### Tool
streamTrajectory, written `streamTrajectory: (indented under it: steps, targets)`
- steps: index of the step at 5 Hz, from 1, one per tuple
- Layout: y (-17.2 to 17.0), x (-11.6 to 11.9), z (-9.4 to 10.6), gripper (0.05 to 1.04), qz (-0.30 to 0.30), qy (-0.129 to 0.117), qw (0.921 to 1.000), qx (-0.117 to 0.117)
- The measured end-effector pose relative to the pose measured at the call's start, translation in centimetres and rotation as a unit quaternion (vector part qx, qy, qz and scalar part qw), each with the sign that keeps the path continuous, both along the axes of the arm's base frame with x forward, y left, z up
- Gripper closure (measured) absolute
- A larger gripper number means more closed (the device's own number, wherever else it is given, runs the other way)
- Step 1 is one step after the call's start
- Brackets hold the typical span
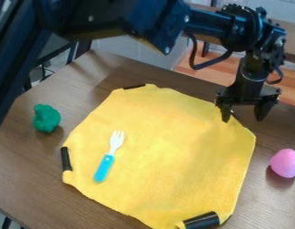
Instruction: Fold the cloth from top right to bottom left
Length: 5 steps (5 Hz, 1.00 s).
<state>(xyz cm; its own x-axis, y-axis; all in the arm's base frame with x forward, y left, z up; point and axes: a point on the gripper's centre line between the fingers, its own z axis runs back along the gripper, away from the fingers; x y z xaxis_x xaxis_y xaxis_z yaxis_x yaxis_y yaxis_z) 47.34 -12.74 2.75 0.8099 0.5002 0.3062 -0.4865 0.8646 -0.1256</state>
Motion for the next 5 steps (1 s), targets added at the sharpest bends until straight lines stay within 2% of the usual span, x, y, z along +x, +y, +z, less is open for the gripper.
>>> streamTrajectory:
  steps: [1,2,3,4,5]
  targets:
    - [0.3,0.1,-1.3,0.133,0.007,0.008,0.9999,0.011]
    - [0.7,0.1,-2.3,0.409,0.013,0.019,0.9994,0.025]
    - [0.7,0.2,-2.3,0.705,0.008,0.014,0.9996,0.024]
    - [0.9,-0.4,-2.3,0.914,0.0,0.019,0.9997,0.018]
    - [2.1,-1.1,0.8,1.007,-0.002,0.0,1.0,-0.009]
